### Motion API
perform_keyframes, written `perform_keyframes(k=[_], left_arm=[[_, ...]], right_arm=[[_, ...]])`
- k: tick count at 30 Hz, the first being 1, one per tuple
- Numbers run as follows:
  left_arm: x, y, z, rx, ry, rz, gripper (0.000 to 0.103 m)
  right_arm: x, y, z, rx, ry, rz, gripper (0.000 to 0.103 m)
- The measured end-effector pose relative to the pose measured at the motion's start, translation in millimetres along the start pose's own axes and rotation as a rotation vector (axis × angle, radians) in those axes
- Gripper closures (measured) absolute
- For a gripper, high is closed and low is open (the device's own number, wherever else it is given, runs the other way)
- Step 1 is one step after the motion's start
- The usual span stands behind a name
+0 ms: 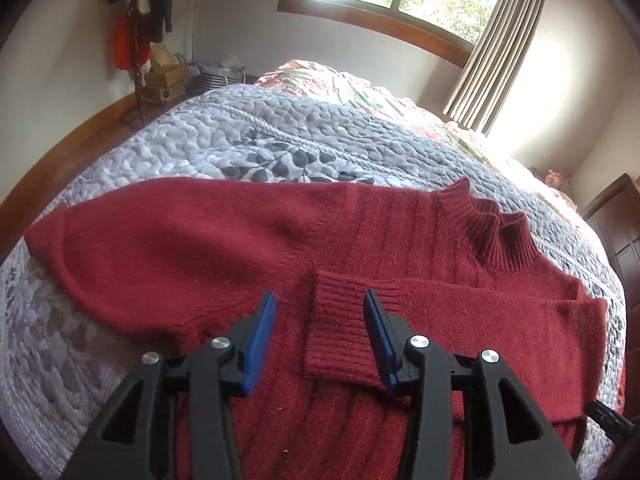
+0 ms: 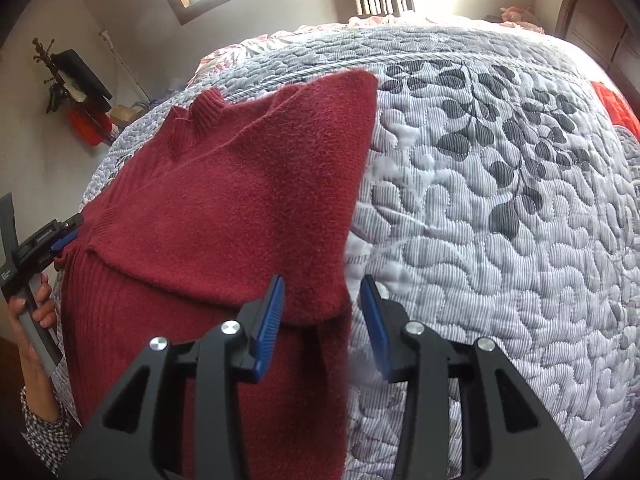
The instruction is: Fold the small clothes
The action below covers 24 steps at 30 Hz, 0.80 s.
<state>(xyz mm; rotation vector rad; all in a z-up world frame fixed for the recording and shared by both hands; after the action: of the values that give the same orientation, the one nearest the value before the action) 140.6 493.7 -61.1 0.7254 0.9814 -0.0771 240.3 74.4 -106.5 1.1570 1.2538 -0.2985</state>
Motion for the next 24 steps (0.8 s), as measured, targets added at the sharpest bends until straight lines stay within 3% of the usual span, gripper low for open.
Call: perform_keyframes(k=[4, 11, 17, 24], left_arm=[[-0.4, -5.8, 25.6, 0.054, -0.029, -0.035, 0.058], [47.0, -39.4, 38.4, 0.135, 0.033, -0.169, 0.057], [61.3, -47.9, 34.3, 0.174, 0.041, -0.174, 0.054], [51.2, -47.4, 35.5, 0.166, -0.003, -0.169, 0.046]], right_arm=[[-5.7, 16.4, -20.2, -0.029, 0.026, 0.02, 0.063], [32.9, 11.7, -25.4, 0.004, 0.038, -0.069, 0.066], [44.1, 6.6, -21.9, 0.017, 0.055, -0.079, 0.067], [41.5, 9.2, -25.1, 0.02, 0.032, -0.08, 0.066]])
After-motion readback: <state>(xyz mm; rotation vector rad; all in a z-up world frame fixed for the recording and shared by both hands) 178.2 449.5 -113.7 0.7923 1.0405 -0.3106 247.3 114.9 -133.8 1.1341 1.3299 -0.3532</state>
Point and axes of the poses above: each gripper's, at about its wrist camera, not at the fingertips, and x roughly the way its jaws point, z to its right, y to its top, the point moved 9 cm from there along x, roughly the way its jaws point, and after that the axes turned 15 degrees about -x, right-handed, at the moved point
